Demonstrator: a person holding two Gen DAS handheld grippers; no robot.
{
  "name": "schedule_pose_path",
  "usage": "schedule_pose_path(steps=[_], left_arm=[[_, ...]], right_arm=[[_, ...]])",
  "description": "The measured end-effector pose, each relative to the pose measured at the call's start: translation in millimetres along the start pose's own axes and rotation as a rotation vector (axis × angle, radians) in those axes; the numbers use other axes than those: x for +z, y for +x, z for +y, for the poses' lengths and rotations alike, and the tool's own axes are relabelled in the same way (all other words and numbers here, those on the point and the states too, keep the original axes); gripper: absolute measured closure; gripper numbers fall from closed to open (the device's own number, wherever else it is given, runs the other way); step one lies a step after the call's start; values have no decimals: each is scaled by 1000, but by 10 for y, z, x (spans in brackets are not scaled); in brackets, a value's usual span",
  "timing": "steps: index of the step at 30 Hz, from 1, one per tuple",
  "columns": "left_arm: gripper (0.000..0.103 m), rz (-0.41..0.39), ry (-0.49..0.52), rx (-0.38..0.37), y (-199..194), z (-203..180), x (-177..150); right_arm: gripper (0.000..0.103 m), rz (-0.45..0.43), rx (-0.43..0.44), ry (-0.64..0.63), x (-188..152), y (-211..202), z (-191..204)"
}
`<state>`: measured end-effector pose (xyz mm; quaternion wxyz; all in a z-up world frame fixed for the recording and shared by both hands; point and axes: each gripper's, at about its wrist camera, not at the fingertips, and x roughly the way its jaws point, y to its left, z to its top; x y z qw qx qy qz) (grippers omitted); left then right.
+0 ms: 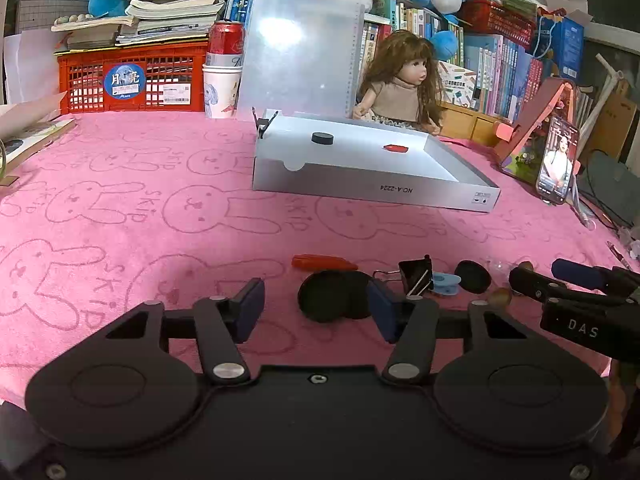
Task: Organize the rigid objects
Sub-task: 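Grasp another black disc with the left tool while the right tool grasps a blue clip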
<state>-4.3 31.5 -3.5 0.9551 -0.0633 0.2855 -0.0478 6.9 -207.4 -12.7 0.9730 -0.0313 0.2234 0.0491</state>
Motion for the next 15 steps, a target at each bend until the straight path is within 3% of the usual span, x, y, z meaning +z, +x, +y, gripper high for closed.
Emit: schedule_pose_path(steps=[9,11,13,15], left_arm=[[56,11,-6,-4,48,-12,-9],[60,11,-16,-8,57,-2,-3],[72,8,-27,-15,58,5,0],[73,7,-25,-18,62,-8,3]], right_arm=[[38,23,10,-9,-40,75,30],[39,25,12,-9,-49,87,39],[42,23,16,-9,-54,84,46],[51,27,31,-9,-51,87,51]])
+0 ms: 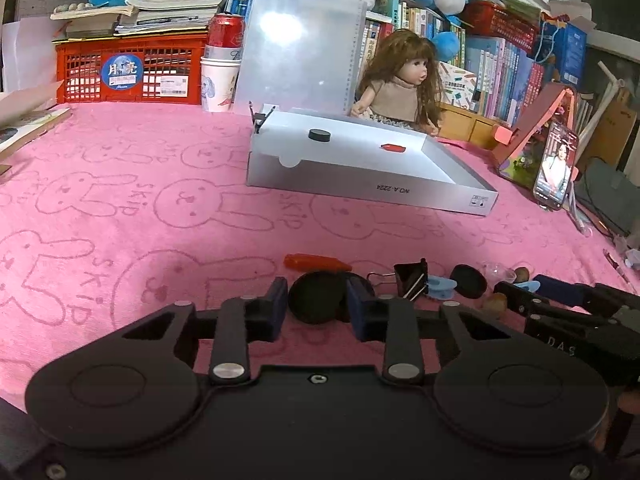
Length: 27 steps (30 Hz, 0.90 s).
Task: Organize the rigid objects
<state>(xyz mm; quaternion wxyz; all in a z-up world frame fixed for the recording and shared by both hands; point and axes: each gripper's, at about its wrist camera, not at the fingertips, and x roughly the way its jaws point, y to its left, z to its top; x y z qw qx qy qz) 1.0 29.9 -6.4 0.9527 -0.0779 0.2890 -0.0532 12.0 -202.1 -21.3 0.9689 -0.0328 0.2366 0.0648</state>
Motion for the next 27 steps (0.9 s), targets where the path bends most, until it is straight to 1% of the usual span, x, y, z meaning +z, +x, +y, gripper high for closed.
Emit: schedule_pose_path(steps=[2,13,17,27], left_arm=[[73,-4,8,7,3,-20,-5],[74,-11,36,25,-6,-86,-18],[74,-11,58,40,-12,-114,-22],[74,-17,74,51,-35,-137,16]], right_arm=[[58,2,19,-1,3,-3,13],[59,3,25,-9,15,-16,29],[59,-3,22,-15,22,-37,42],[59,-23,15,-21,89,-75,31]])
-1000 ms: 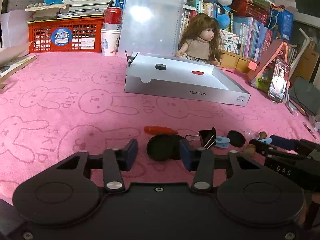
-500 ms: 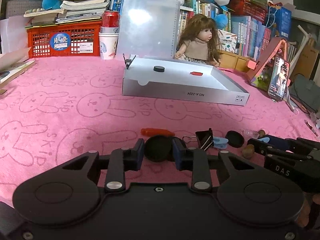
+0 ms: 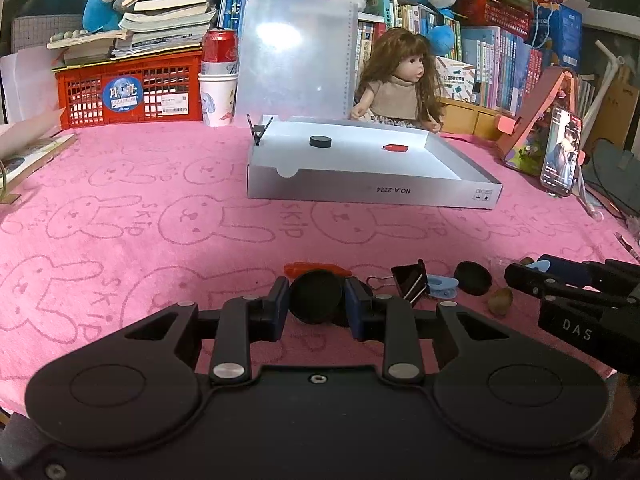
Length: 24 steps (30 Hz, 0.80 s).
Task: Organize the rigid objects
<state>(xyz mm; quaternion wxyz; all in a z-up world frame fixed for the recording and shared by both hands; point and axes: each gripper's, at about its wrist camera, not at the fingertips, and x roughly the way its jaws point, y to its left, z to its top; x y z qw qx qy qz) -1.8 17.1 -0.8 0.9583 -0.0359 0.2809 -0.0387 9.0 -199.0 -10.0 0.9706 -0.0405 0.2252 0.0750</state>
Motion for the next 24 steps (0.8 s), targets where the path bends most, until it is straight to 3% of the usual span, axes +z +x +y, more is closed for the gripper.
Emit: schedule_pose_path(steps=[24], left_arm=[[75,-37,45,-9,-5,-64,162]], right_arm=[[59,-32,-4,7,187,28,-29]])
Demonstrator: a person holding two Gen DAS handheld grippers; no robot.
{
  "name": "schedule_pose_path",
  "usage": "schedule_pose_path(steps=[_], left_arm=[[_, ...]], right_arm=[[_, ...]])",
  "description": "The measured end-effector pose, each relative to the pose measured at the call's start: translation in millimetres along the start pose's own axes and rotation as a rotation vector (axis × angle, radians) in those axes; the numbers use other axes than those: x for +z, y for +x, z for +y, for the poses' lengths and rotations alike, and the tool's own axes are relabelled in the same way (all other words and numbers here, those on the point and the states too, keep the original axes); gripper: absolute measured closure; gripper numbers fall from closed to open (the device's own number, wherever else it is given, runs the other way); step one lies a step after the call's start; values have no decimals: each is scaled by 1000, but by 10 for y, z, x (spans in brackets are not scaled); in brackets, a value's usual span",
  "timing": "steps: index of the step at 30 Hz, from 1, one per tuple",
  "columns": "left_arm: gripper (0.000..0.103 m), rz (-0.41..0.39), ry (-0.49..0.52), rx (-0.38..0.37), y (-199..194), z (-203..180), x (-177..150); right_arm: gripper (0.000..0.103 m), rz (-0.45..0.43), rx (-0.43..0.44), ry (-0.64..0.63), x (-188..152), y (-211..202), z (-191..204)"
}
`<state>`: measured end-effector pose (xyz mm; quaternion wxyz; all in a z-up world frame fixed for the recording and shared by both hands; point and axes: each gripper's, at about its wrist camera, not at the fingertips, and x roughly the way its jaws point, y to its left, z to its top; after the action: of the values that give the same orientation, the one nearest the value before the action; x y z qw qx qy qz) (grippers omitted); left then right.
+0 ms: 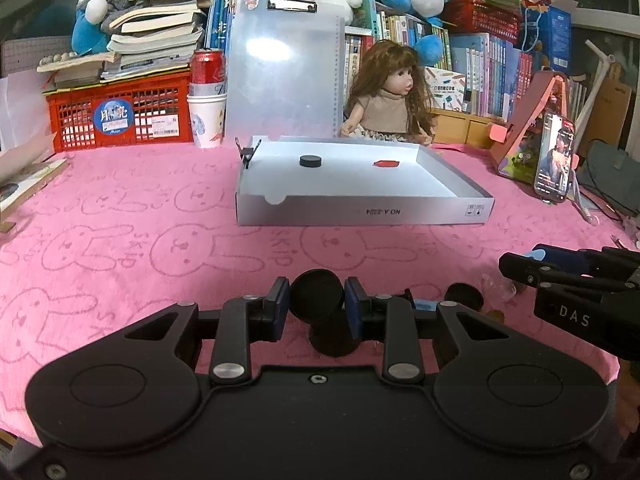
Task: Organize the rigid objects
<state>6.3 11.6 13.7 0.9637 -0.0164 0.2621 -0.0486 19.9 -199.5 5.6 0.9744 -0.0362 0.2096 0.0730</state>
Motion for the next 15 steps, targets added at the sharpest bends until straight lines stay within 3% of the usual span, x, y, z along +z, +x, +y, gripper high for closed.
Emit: schedule_pose_path(steps=[15], left_arm=[[74,-20,-1,-35,222,-37,376]], right_arm=[[59,13,34,74,283,269,-79]])
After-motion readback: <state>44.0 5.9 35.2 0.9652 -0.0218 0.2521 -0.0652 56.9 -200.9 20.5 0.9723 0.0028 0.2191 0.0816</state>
